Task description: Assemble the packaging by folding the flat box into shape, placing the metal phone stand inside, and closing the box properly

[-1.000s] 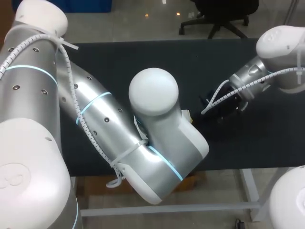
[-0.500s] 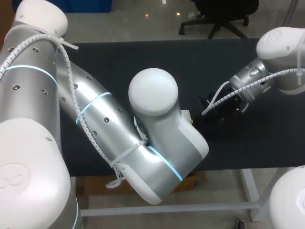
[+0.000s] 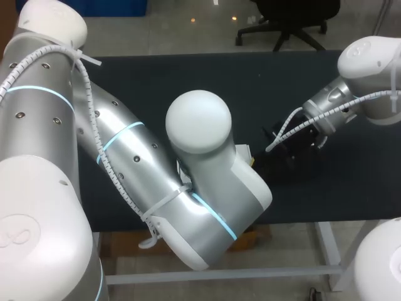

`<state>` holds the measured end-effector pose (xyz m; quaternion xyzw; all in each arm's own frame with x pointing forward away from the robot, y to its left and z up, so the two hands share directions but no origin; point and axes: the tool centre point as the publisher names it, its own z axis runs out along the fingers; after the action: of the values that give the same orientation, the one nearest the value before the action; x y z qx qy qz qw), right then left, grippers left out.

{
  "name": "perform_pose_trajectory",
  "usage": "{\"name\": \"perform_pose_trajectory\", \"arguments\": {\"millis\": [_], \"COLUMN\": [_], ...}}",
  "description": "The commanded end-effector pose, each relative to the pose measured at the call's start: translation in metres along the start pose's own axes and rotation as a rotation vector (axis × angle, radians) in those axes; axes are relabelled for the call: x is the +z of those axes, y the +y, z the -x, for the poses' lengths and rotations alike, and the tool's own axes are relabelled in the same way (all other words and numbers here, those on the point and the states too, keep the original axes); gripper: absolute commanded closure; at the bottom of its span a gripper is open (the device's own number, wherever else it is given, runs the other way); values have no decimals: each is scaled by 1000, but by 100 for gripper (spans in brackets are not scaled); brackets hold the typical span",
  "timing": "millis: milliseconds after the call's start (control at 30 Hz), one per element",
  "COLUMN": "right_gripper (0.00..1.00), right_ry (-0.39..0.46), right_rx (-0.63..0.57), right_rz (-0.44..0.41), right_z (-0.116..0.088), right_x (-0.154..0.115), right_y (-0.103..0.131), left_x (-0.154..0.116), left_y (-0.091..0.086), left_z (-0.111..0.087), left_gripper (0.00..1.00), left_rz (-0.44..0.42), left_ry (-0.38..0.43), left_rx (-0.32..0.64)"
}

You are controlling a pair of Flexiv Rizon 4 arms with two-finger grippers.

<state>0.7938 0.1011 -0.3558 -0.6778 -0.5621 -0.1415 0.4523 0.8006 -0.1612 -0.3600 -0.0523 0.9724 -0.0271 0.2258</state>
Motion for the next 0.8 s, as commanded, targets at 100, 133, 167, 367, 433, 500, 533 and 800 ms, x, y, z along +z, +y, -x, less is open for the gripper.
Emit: {"name": "perform_pose_trajectory", "arguments": {"millis": [100,133,167,367,433,500,533,800], "right_gripper": [100,100,100,100,100,100,100,100], "right_ry": [2,2,2,2,1,2,2,3], "right_rx": [-1,-1,0,3,3,4,4,8], "right_rz": [0,0,0,0,0,0,0,-1], "right_z": [0,0,1,1,1,1,2,3], "right_x": [-1,-1,-1,-1,-1,-1,-1,0], "right_y": [0,0,0,0,0,0,0,1], "left_x": [-10,-11,-12,-18,-22,-26,-28,-41], "left_y": [4,4,4,9,11,13,14,19], "left_z": [-6,-7,-7,-5,-4,-1,0,9], "left_gripper": [56,56,56,56,58,62,64,100], "left_rz": [-28,-32,-34,-60,-72,-86,-89,-129], "left_ry": [-16,-18,-19,-28,-33,-42,-46,-60], "left_rx": [7,9,9,-11,-23,-33,-38,-90]}}
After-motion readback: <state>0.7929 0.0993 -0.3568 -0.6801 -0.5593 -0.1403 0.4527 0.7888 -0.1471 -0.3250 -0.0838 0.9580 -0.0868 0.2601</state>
